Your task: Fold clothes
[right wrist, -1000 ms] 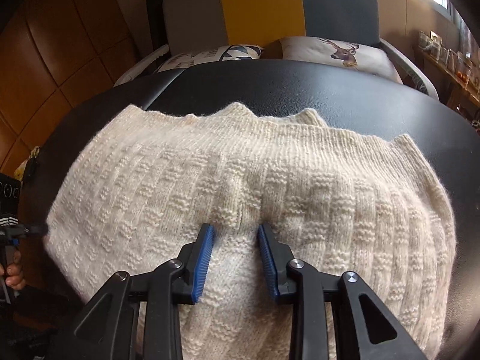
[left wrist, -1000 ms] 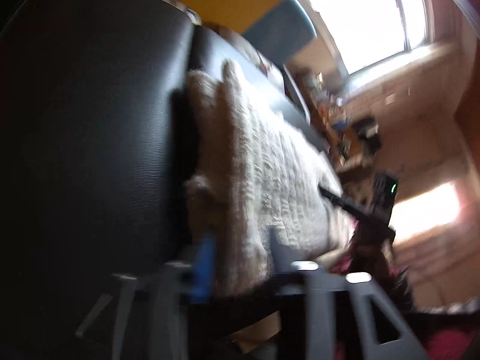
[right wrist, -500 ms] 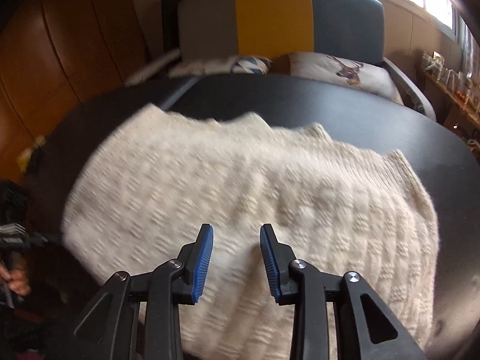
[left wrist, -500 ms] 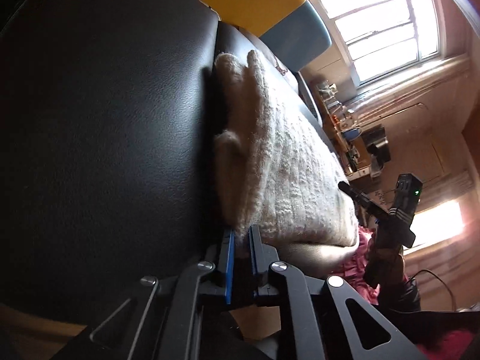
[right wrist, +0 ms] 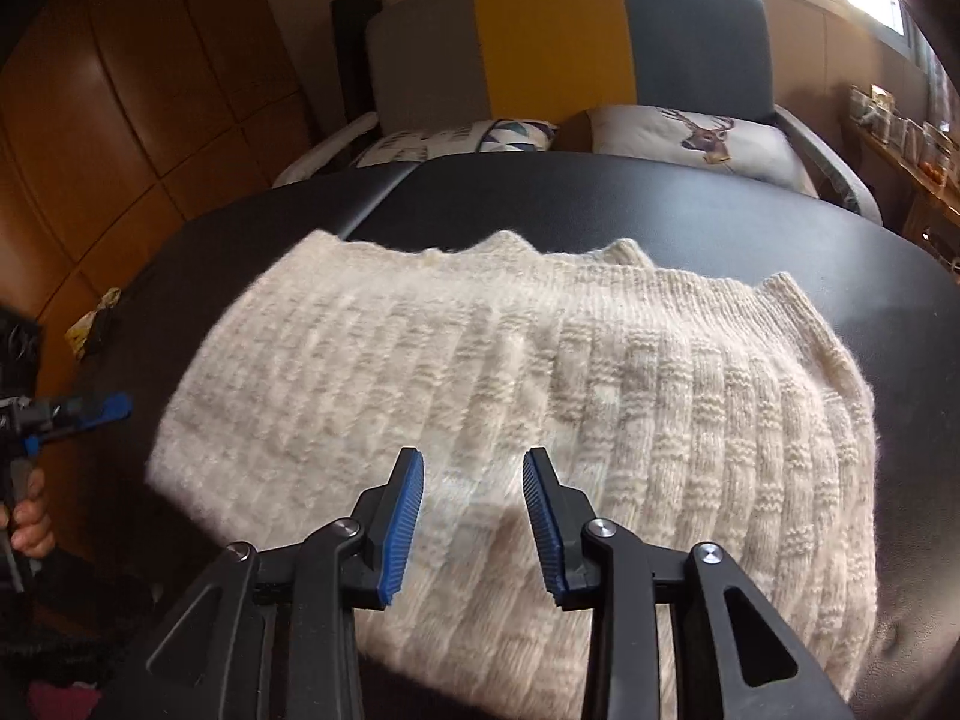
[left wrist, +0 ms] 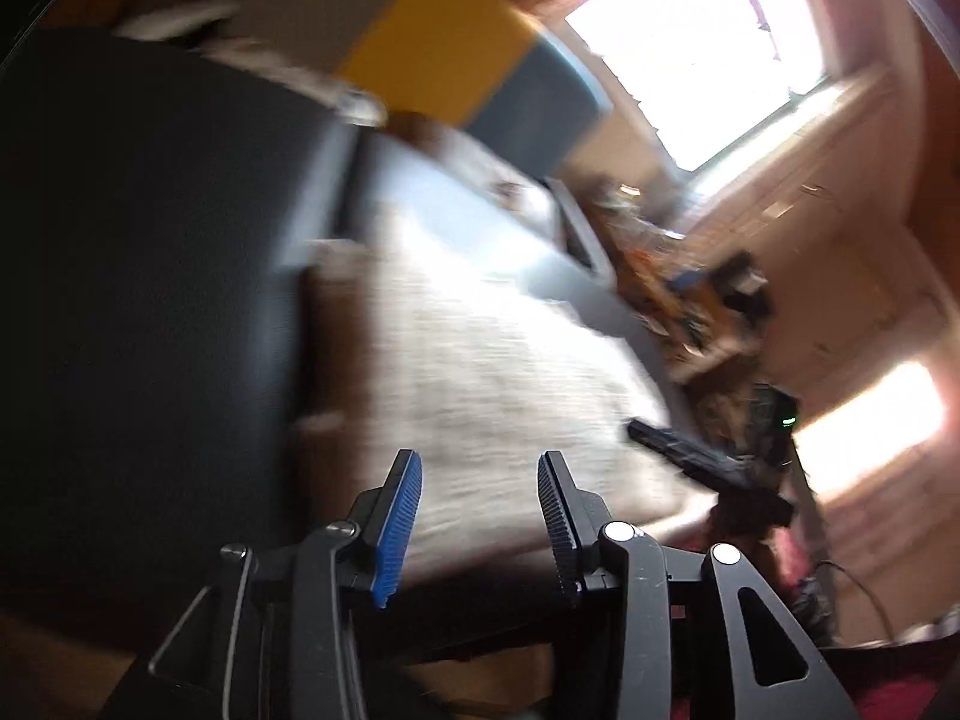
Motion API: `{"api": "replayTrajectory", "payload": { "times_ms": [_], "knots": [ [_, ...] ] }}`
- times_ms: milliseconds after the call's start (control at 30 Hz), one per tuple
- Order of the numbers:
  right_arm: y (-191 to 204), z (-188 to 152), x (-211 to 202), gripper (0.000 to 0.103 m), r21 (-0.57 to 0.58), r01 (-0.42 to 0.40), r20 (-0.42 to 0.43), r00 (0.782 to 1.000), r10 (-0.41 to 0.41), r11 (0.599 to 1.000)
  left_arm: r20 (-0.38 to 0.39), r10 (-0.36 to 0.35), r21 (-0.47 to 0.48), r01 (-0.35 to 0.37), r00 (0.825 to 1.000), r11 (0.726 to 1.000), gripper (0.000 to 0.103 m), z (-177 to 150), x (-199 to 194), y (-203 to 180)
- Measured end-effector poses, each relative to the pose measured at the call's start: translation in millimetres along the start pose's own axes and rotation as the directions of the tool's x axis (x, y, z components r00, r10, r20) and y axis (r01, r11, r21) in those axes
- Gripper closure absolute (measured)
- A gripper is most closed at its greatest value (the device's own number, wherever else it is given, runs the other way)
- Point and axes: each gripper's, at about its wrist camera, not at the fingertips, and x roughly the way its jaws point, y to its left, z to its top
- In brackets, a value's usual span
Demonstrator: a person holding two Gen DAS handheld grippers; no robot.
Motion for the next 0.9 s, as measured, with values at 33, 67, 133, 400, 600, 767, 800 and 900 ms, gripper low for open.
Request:
{"api": "replayTrajectory", "payload": {
  "times_ms": [33,67,133,400,600,767,800,900],
  "knots": [
    [0.7,-4.9,-4.5,0.068,-0.005,0.000,-0.006,1.000,0.000,1.000,-0.021,-0.021,0.029,0.022,1.000,0.999,0.063,2.8,12.3,-11.1],
    [1.4,-9.8,-8.9,0.068,-0.011,-0.001,-0.013,1.000,0.000,1.000,-0.054,-0.021,0.065,0.025,0.998,0.998,0.063,1.8,23.0,-18.3],
    [-0.4,-23.1,-17.5,0.068,-0.014,0.016,-0.025,1.000,-0.016,1.000,-0.126,-0.013,0.135,0.030,0.992,0.990,0.063,-2.2,48.6,-34.8],
    [-60.6,-84.7,-27.4,0.068,0.172,0.111,-0.063,0.993,-0.102,0.979,-0.209,0.132,0.216,-0.086,0.969,0.973,0.065,-44.4,96.4,-37.0],
    [-68.2,-86.5,-27.1,0.067,0.184,0.078,-0.020,0.997,-0.075,0.980,-0.210,0.119,0.156,-0.087,0.970,0.984,0.065,-30.7,92.3,-30.7],
    [-80.8,-87.9,-46.3,0.067,0.258,0.000,0.035,0.999,-0.010,0.966,-0.214,0.080,0.090,-0.062,0.974,0.994,0.060,-6.9,89.5,-39.5],
    [-84.4,-88.4,-53.2,0.067,0.277,-0.011,0.056,0.998,-0.004,0.961,-0.203,0.090,0.111,-0.068,0.975,0.991,0.059,-3.0,92.4,-46.6],
    [-107.5,-98.5,-76.0,0.067,0.363,-0.050,0.117,0.993,0.008,0.930,-0.196,0.094,0.168,-0.061,0.976,0.984,0.057,7.4,104.3,-67.7]
  ]
}}
